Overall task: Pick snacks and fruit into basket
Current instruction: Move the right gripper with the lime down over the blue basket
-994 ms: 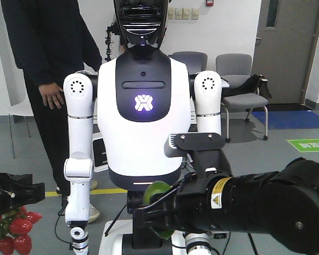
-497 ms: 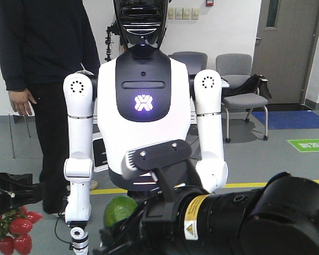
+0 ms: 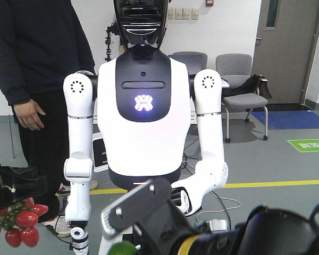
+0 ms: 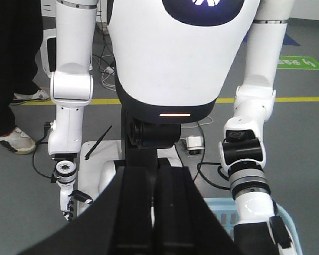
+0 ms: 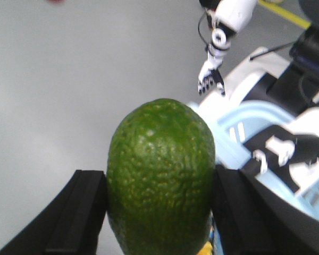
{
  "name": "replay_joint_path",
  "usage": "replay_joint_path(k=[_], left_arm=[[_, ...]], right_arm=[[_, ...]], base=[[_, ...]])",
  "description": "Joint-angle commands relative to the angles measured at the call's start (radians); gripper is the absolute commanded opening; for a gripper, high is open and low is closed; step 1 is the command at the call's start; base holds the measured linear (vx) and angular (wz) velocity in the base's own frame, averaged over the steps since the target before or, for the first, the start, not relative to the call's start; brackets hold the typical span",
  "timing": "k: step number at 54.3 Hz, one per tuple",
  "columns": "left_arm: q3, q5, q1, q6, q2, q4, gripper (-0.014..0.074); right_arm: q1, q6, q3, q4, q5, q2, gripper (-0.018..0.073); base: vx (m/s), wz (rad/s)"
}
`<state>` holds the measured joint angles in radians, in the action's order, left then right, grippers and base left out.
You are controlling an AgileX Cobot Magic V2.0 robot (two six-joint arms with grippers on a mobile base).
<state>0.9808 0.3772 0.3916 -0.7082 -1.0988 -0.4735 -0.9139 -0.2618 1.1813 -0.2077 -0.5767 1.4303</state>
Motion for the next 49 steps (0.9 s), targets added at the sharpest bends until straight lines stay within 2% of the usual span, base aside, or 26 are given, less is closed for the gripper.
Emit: replay_joint_path(k=[1, 12, 22, 27, 34, 43, 49], left_arm=[[0.03, -0.088, -0.001, -0.013, 0.019, 0.025, -0.0006], [0.03, -0.081, 0.01, -0.003, 0.013, 0.1, -0.0006], [0.002, -0.083, 0.064, 0.039, -0.02, 0.126, -0.0006], [-0.05, -0.115, 0.091, 0.067, -0.033, 0.158, -0.0006], [-0.137, -0.172, 0.116, 0.065, -0.042, 0.179, -0.0006], [-0.219, -0.27, 0.12, 0.063, -0.042, 0.223, -0.0006], [-0.246, -0.312, 0.12, 0.063, -0.042, 0.238, -0.0006]], right_arm=[[0.002, 0.009, -0.023, -0.028, 0.071, -0.027, -0.001], [0.002, 0.009, -0.111, -0.032, 0.145, -0.026, -0.001], [0.002, 0.005, -0.114, -0.032, 0.152, -0.024, -0.001], [0.002, 0.005, -0.114, -0.031, 0.143, -0.024, -0.001], [0.002, 0.005, -0.114, -0.014, 0.112, -0.025, -0.001], [0.002, 0.005, -0.114, -0.001, 0.084, -0.032, -0.001], [0.002, 0.006, -0.114, 0.04, 0.072, -0.032, -0.001]], base=[[0.0, 0.0], [0.0, 0.0], [0.0, 0.0], [0.0, 0.0], [0.0, 0.0], [0.0, 0.0], [0.0, 0.0]])
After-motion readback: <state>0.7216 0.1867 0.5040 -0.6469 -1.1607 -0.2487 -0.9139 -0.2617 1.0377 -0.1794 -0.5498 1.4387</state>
